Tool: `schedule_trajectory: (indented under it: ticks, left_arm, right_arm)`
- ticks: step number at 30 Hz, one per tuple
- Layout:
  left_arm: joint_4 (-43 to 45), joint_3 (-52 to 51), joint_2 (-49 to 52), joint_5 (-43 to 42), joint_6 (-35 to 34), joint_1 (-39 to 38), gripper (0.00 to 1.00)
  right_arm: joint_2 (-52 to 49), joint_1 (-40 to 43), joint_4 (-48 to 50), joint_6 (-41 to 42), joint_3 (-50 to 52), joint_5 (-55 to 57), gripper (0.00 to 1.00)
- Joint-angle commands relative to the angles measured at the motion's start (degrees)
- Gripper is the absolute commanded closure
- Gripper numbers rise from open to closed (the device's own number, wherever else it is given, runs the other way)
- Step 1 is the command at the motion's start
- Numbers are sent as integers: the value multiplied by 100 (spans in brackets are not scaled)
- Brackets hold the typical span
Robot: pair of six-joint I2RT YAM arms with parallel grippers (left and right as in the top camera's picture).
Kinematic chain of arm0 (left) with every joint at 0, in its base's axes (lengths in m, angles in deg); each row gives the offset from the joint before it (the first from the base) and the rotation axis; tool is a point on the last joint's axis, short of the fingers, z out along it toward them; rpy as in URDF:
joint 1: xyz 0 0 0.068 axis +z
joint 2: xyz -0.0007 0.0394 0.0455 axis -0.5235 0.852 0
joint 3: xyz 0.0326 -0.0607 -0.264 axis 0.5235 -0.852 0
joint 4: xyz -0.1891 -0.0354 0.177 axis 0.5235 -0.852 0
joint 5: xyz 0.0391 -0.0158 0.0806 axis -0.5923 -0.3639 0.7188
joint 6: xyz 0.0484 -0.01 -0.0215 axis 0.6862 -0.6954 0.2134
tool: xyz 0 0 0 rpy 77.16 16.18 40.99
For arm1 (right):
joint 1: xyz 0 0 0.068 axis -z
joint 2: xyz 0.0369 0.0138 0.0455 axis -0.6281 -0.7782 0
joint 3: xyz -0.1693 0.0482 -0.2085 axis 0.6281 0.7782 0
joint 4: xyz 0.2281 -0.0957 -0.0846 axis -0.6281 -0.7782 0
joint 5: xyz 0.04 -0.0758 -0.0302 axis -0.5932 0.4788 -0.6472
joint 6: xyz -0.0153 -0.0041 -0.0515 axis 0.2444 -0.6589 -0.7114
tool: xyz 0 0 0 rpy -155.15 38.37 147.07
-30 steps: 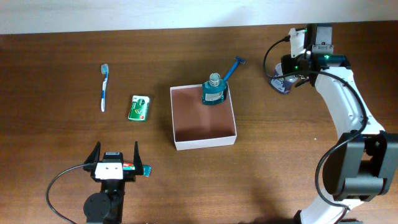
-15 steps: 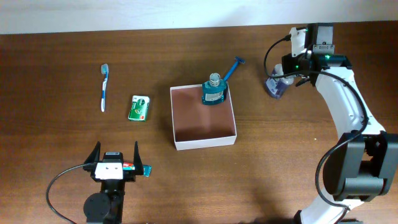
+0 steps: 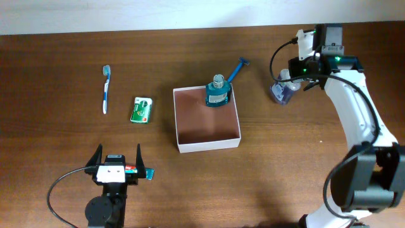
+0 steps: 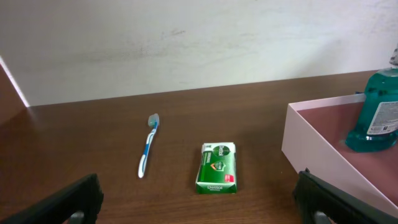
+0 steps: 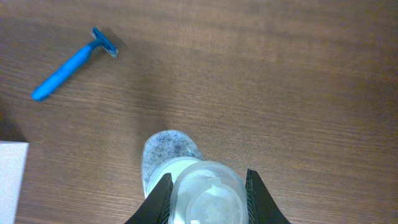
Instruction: Pack container
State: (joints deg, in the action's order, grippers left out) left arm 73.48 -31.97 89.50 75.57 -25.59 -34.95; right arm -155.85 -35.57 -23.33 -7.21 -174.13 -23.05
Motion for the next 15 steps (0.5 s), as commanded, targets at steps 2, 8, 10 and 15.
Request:
schedule_trajectory:
  ticks: [2,8,10,15]
  left_arm:
    - [-42,-2,4,48,111,-22,1]
    - [-39,-2,4,48,111,-22,1]
    - [-39,-2,4,48,111,-22,1]
    - [-39,-2,4,48,111,-22,1]
  right_arm:
    - [715,-144,-28,24,-321,-125,85]
    - [1054,-468,-293,22,-323,-122,84]
    - [1169,-623,-356,22,-323,-118,84]
    - [1523,-951,-525,26,-323,-72,84]
